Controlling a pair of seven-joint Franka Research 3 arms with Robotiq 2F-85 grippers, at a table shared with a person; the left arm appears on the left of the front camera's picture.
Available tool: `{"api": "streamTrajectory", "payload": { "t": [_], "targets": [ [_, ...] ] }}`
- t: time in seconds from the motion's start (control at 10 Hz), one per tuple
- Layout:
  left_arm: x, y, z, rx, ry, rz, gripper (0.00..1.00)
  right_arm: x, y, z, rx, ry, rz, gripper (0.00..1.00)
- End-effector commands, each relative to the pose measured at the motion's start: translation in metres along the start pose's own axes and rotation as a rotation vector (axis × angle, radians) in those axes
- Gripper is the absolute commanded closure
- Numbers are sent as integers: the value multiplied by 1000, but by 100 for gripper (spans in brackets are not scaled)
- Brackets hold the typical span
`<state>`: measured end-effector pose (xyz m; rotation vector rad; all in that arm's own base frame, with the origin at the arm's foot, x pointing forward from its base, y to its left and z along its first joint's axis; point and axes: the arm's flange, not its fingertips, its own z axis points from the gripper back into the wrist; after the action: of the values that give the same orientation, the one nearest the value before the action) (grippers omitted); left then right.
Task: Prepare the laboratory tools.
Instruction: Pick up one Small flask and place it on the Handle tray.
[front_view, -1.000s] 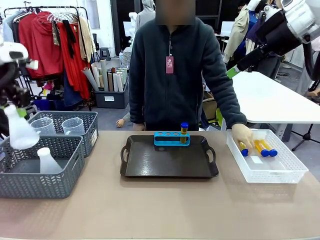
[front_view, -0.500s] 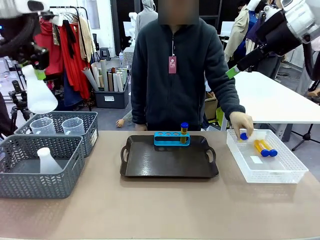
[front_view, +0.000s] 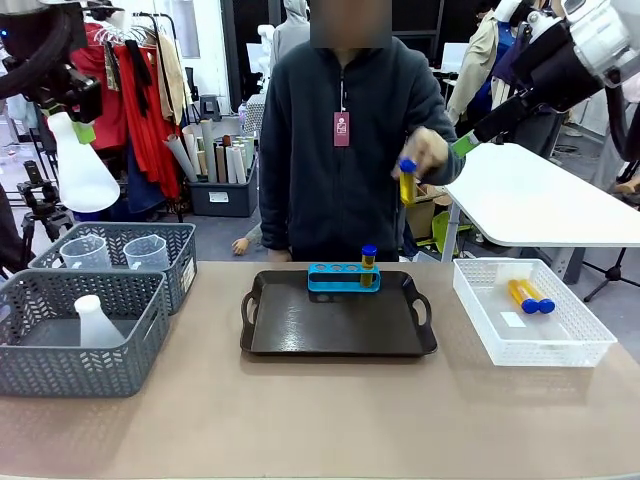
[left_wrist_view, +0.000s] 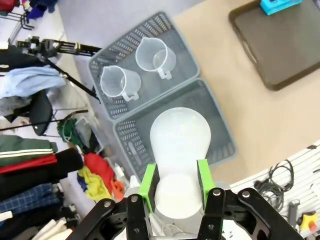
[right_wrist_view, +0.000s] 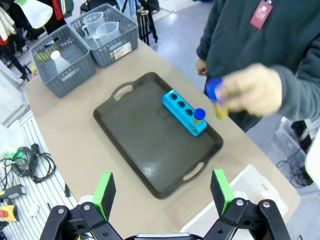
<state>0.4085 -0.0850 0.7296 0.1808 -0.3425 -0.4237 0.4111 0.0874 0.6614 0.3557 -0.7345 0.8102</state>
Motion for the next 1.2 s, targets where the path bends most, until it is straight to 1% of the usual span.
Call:
{"api": "streamTrajectory", "payload": {
  "t": [0.0, 0.2, 0.3, 0.5, 0.9, 1.1],
  "targets": [
    [-4, 1, -3, 2, 0, 19, 100, -1, 0, -1, 17, -17, -1, 0],
    [0, 0, -2, -1, 4, 3, 100, -1, 0, -1, 17, -17, -1, 0],
    [13, -13, -6, -7, 23, -31, 100, -1, 0, -1, 17, -17, -1, 0],
    [47, -42, -15, -29, 47, -139, 100, -1, 0, -1, 17, -17, -1, 0],
    [103, -109, -44, -115, 45, -329, 100, -1, 0, -1, 17, -17, -1, 0],
    [124, -144, -65, -170, 55, -386, 100, -1, 0, -1, 17, -17, -1, 0]
  ]
}}
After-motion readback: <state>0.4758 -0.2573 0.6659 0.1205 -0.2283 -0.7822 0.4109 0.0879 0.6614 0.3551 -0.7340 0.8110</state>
